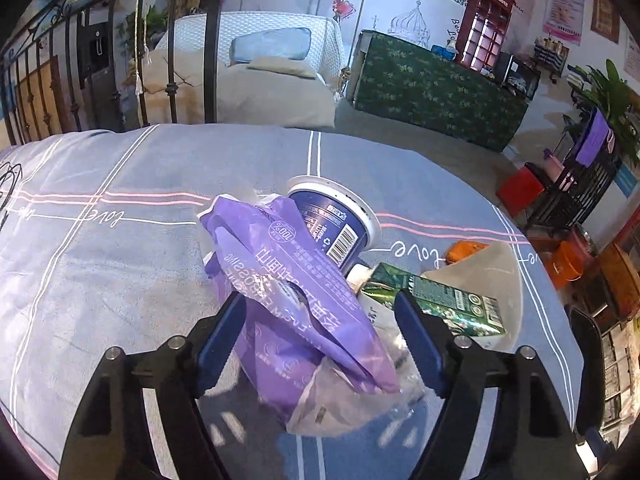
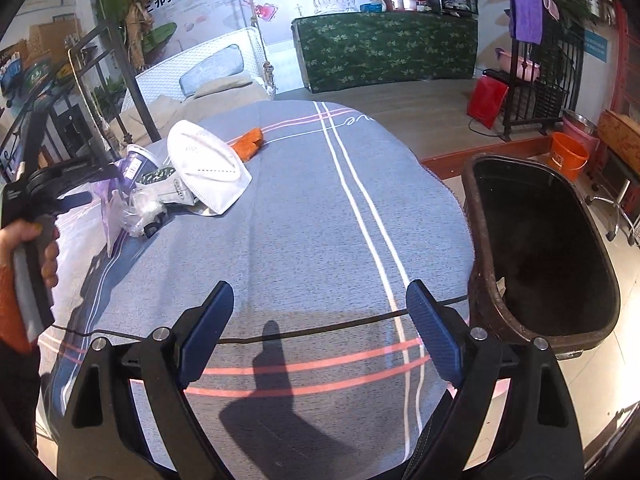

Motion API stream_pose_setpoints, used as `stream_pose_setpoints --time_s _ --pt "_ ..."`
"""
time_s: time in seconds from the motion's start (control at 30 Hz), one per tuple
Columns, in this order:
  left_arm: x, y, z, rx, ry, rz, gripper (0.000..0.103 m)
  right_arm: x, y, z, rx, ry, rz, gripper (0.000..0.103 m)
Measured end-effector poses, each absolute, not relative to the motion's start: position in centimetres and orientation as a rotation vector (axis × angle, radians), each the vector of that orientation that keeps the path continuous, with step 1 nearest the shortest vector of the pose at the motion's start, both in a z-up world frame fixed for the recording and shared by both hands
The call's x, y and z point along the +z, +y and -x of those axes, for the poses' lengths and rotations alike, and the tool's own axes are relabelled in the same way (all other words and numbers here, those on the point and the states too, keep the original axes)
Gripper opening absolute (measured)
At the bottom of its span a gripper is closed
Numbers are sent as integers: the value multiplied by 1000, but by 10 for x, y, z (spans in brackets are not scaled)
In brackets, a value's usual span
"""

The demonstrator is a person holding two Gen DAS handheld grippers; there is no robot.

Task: Collect trash
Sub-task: 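Grasp the purple plastic bag with the left gripper, then grasp the clear plastic bag with the right gripper while the left gripper holds the purple bag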

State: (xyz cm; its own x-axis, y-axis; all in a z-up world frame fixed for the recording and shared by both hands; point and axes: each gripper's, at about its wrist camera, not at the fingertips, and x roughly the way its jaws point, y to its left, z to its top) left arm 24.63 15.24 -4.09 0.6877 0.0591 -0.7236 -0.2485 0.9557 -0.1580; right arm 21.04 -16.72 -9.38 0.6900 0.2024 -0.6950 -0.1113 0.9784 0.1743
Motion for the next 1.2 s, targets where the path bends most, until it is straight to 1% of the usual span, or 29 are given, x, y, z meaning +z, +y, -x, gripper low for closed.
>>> stream_pose_setpoints --time_s 0.13,0.2,0.23,0.3,0.37,0.4,0.57,0.9,1.2 --pt "-46 158 -247 179 817 246 59 -90 -159 -214 189 788 -107 87" --pt "-49 166 -245 177 817 269 49 -88 -153 -217 203 787 -92 87" --pt "-50 170 -241 170 813 291 46 -88 -149 -218 211 788 -81 87" --pt "-51 175 -239 165 808 322 30 -86 -139 -224 239 792 -58 87" --pt "-53 184 -231 169 800 347 22 -86 -129 -230 276 802 -48 87" --pt "-52 187 -227 168 793 353 20 -87 -122 -235 293 814 -32 87" --pt "-47 197 -203 171 755 389 18 -86 -92 -255 345 839 45 87" --pt "-44 200 -169 183 714 419 18 -87 -53 -304 359 870 135 87" --pt "-39 203 -158 194 682 420 18 -80 -12 -293 487 872 124 87"
